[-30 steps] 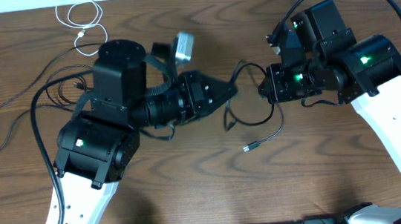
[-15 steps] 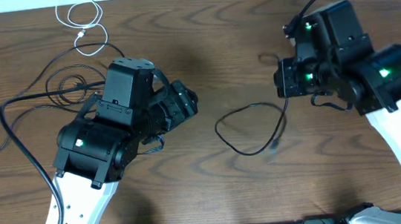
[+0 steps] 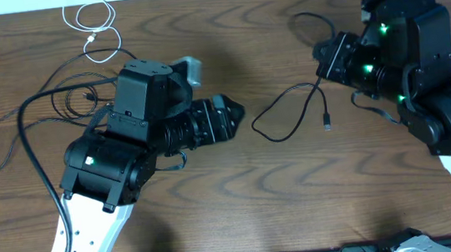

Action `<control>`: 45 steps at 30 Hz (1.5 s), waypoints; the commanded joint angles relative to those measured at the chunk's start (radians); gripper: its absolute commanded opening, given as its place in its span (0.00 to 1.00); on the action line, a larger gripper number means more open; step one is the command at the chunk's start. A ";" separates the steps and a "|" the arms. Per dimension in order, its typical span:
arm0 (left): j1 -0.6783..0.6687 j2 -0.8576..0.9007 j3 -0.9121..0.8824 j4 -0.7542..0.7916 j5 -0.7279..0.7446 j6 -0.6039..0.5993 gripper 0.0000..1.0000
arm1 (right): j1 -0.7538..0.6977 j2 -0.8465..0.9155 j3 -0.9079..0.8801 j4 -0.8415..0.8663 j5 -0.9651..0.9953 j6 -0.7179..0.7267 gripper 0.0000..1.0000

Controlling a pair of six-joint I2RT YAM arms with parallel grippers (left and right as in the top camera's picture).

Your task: Untangle cables

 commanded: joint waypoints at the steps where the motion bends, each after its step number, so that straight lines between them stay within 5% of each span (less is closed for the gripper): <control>1: -0.023 -0.007 0.002 0.006 0.166 0.224 0.77 | -0.001 0.021 0.019 0.029 0.063 0.174 0.02; 14: -0.185 0.047 -0.002 0.048 0.005 0.457 0.80 | -0.071 0.026 0.019 0.153 -0.142 0.323 0.01; 21: -0.251 0.122 -0.002 0.180 -0.190 0.464 0.80 | -0.166 0.026 0.019 0.164 -0.395 0.376 0.02; 28: -0.254 0.217 -0.002 0.244 -0.191 0.463 0.79 | -0.224 0.026 0.019 0.164 -0.478 0.379 0.02; 34: -0.254 0.254 -0.002 0.266 -0.185 0.447 0.49 | -0.229 0.026 0.019 0.145 -0.486 0.374 0.02; 45: -0.253 0.179 -0.002 0.274 -0.157 0.425 0.50 | -0.276 0.027 0.019 0.135 -0.426 0.375 0.02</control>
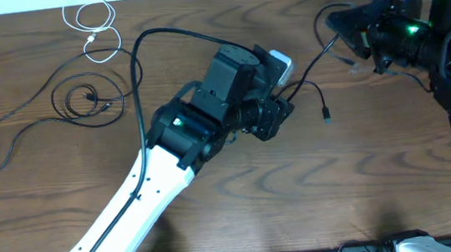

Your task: Untangle cables

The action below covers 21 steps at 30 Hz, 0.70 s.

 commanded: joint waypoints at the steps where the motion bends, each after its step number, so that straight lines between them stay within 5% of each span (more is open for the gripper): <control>1: -0.002 -0.048 -0.002 0.004 0.016 -0.012 0.50 | -0.014 -0.002 0.018 -0.002 0.001 0.005 0.01; 21: -0.002 -0.022 -0.006 -0.015 0.119 -0.007 0.50 | -0.014 -0.002 0.018 0.052 -0.054 0.062 0.02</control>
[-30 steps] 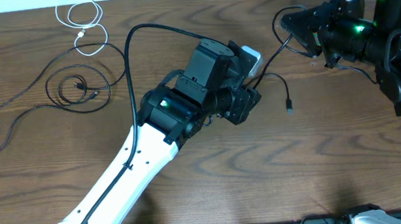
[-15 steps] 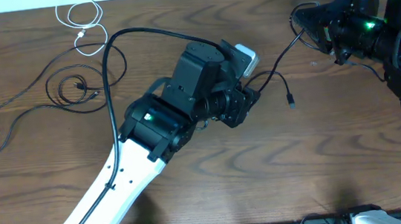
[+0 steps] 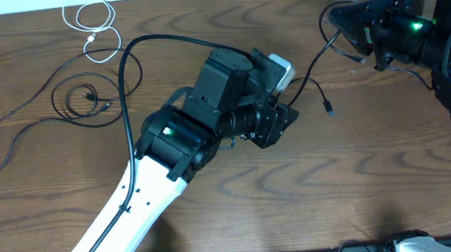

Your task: Untangle cables

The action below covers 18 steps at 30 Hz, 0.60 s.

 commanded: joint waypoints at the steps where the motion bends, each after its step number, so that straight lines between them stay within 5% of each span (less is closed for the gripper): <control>1: -0.001 0.024 -0.006 0.001 0.026 0.010 0.50 | -0.004 -0.002 0.018 0.018 -0.033 0.023 0.02; 10: -0.001 0.028 -0.006 0.042 0.026 0.025 0.50 | -0.004 -0.002 0.018 -0.001 -0.045 0.023 0.02; 18: -0.002 0.029 -0.006 0.042 0.029 0.025 0.36 | -0.004 -0.002 0.018 0.002 -0.051 0.058 0.02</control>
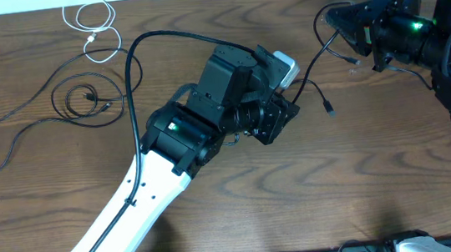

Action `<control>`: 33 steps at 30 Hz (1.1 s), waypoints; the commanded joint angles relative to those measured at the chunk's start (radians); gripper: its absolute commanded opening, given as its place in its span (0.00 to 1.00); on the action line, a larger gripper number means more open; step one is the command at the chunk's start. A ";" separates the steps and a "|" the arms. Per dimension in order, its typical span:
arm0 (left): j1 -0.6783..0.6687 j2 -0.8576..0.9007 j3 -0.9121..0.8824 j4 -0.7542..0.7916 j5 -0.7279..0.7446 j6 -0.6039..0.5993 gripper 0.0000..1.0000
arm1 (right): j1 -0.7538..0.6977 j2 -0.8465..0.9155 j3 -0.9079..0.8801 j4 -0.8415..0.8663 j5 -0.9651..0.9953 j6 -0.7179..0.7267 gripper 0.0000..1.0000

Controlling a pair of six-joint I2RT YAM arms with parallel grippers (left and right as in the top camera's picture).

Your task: Untangle cables

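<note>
A short black cable [308, 69] runs from my right gripper [339, 28] down-left to my left gripper [287, 109]. Past the left gripper it arches up, and its free plug end [329, 110] lies on the table. The left gripper's fingers look shut on the cable's low bend, though the wrist partly hides them. At the top right, the right gripper is shut on the cable's upper part. There a small loop [324, 13] and another plug [354, 60] stick out beside it.
A coiled white cable [90, 16] lies at the far left back. Below it is a small black coil [80, 99], and a long black cable [7, 124] sweeps toward the left edge. The left arm's own lead [161, 36] arcs above the table.
My left gripper has shifted slightly up and to the right with the cable's bend in it. The right gripper and the free plug end have barely moved.
At first my left gripper stood open at mid-table, left of the short cable's slack loop, with the right gripper at the cable's upper end. Then the left arm reached right onto the cable and the right gripper was farther back right. The cable now runs straighter between them.
</note>
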 commanded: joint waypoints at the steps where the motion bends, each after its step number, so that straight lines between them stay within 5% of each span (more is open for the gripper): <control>1: -0.002 0.006 -0.006 0.004 0.017 0.013 0.35 | -0.004 -0.002 0.018 0.002 -0.016 0.033 0.01; 9: -0.002 0.006 -0.006 0.015 0.066 0.013 0.32 | -0.005 -0.002 0.018 -0.005 -0.050 0.041 0.02; 17: -0.001 0.006 -0.006 0.015 0.064 0.013 0.13 | -0.007 -0.002 0.018 -0.013 -0.049 0.040 0.02; 33: 0.000 0.006 -0.006 0.015 0.057 0.013 0.17 | -0.009 -0.002 0.018 -0.031 0.008 0.028 0.02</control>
